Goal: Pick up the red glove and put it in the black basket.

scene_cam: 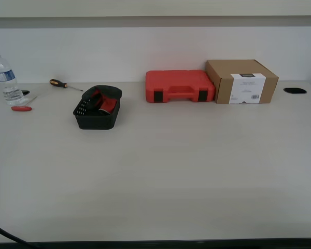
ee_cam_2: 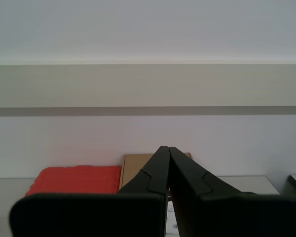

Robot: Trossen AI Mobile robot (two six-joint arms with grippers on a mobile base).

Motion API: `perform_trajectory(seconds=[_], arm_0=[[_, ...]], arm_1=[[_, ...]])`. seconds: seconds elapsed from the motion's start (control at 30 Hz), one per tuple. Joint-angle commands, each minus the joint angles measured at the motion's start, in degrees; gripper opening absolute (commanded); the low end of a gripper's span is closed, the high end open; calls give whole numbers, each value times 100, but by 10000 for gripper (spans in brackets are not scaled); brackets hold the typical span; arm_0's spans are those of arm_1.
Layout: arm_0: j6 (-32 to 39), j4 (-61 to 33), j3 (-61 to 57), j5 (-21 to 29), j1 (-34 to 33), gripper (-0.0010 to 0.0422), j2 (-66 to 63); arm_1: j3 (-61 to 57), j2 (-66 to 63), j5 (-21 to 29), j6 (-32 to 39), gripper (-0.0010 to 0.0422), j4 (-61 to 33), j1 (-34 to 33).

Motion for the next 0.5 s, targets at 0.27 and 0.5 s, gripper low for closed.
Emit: perform_trajectory(seconds=[0.27, 0.5], arm_0=[[15, 20, 4, 2, 4, 0, 0], [15, 20, 4, 2, 7, 0, 0]], arm_1=[[2, 4, 9, 11, 2, 39, 0], [2, 4, 9, 11, 1, 61, 0]])
